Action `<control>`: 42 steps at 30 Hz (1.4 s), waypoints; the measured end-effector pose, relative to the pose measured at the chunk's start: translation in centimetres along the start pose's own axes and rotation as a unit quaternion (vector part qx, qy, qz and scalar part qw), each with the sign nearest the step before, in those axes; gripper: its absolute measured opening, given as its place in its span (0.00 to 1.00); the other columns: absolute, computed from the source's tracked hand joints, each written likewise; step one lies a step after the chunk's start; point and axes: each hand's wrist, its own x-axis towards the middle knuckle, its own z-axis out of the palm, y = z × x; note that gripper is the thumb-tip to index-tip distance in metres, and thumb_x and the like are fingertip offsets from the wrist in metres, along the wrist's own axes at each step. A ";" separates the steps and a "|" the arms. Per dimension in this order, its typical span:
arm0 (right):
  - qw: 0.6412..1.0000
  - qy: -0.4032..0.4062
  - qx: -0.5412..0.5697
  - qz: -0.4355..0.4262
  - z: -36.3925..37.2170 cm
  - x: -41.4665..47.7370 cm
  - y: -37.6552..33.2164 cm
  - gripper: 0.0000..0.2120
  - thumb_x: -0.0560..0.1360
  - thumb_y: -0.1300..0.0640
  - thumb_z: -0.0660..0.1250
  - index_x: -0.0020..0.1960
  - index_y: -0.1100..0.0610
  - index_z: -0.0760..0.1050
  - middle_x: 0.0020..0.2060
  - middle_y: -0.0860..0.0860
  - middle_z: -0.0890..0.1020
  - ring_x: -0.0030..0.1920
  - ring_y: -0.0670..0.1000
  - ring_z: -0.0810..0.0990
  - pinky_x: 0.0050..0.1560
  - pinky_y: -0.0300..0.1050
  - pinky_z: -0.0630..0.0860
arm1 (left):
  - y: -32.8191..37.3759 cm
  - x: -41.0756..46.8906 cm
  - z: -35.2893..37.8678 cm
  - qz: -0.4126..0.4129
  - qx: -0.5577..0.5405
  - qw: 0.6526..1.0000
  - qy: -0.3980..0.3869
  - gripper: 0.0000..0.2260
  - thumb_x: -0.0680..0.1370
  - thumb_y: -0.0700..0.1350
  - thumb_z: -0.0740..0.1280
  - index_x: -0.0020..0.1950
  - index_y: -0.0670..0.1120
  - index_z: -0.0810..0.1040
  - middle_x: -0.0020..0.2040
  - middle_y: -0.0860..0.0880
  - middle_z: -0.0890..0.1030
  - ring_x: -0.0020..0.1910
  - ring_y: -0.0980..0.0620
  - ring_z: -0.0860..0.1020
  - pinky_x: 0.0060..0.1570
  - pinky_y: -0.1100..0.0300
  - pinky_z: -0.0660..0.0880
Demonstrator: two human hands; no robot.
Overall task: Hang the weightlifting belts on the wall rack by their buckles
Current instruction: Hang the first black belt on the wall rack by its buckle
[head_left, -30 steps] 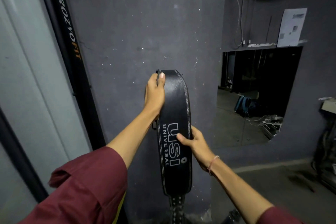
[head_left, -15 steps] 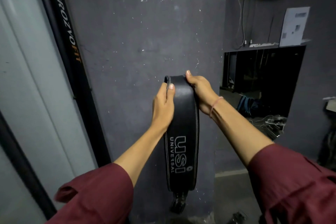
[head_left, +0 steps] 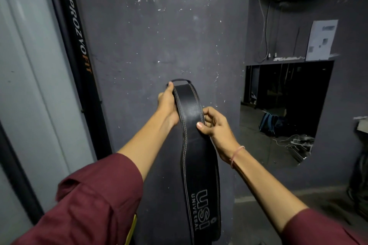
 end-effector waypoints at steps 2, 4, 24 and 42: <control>1.000 -0.016 -0.009 0.020 0.0 -0.5 0.0 0.11 0.77 0.75 0.60 0.46 0.61 0.72 0.35 0.44 0.81 0.34 0.39 0.78 0.36 0.30 0.75 | 0.1 -0.5 0.5 0.013 0.011 1.000 0.018 0.11 0.81 0.51 0.64 0.49 0.43 0.70 0.44 0.42 0.77 0.39 0.45 0.78 0.46 0.48 0.79; 0.999 -0.023 -0.009 0.021 0.4 -0.5 -0.8 0.11 0.80 0.71 0.60 0.42 0.58 0.70 0.29 0.41 0.79 0.30 0.37 0.76 0.34 0.29 0.73 | -0.3 -0.6 0.6 0.026 0.030 0.999 0.016 0.11 0.80 0.50 0.66 0.47 0.43 0.69 0.45 0.41 0.76 0.42 0.45 0.77 0.46 0.49 0.77; 0.991 0.047 -0.094 0.081 0.3 -4.6 6.1 0.17 0.75 0.68 0.70 0.32 0.52 0.74 0.27 0.39 0.76 0.32 0.37 0.73 0.38 0.36 0.71 | -3.6 -1.7 0.7 0.285 0.215 0.932 -0.070 0.08 0.85 0.40 0.54 0.59 0.42 0.71 0.51 0.50 0.78 0.50 0.58 0.75 0.55 0.62 0.72; 0.997 0.076 0.004 -0.021 0.3 1.0 -0.7 0.11 0.79 0.64 0.66 0.61 0.59 0.73 0.54 0.49 0.83 0.52 0.40 0.81 0.54 0.36 0.77 | -4.7 -1.1 0.0 0.278 0.240 0.927 -0.079 0.07 0.84 0.42 0.56 0.58 0.45 0.72 0.53 0.46 0.78 0.52 0.53 0.76 0.59 0.51 0.74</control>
